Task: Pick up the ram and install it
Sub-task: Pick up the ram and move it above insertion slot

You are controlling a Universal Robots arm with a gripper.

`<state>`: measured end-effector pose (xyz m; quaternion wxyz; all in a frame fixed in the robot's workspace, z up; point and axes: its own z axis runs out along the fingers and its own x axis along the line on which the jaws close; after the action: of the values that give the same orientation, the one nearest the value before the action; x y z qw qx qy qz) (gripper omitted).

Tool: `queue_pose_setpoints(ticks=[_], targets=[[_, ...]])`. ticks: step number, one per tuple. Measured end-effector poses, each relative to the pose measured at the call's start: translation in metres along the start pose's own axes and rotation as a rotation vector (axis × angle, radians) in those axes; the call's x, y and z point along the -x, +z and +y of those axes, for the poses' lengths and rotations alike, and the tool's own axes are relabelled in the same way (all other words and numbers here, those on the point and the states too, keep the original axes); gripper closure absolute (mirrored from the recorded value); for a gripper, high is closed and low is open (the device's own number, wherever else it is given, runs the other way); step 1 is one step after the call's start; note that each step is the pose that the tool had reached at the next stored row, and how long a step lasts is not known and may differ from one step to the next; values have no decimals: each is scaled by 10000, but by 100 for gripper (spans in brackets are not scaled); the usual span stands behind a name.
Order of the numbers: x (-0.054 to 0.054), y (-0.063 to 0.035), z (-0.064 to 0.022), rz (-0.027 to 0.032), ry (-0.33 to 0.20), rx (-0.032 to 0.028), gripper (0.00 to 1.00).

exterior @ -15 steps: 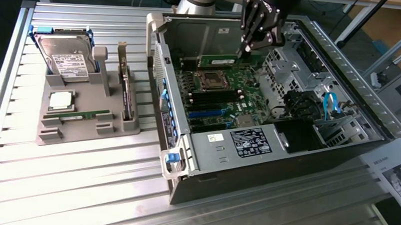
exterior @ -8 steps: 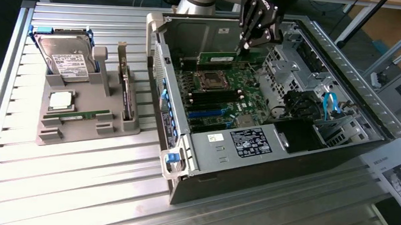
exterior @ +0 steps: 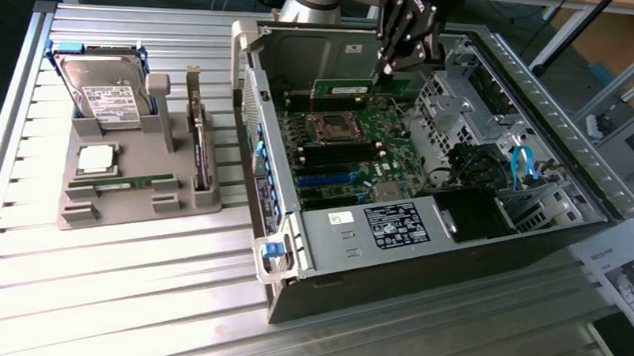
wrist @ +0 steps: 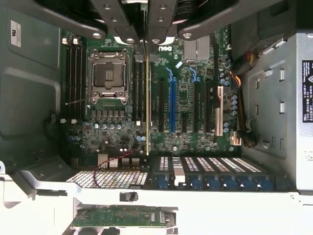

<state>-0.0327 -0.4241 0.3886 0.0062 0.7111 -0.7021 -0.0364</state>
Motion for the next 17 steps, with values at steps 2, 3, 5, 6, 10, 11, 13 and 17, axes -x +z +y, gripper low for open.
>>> queue_pose_setpoints(ticks=[2, 3, 5, 6, 10, 11, 13, 17], targets=[[14, 0, 0, 0, 0, 0, 88], [21, 0, 0, 2, 1, 0, 88], [35, 1, -1, 1, 0, 0, 88], [41, 2, 0, 1, 0, 0, 88], [73, 3, -1, 0, 0, 0, 88], [81, 4, -1, 0, 0, 0, 88], [97, 5, -1, 0, 0, 0, 88], [107, 5, -2, 1, -1, 0, 88]])
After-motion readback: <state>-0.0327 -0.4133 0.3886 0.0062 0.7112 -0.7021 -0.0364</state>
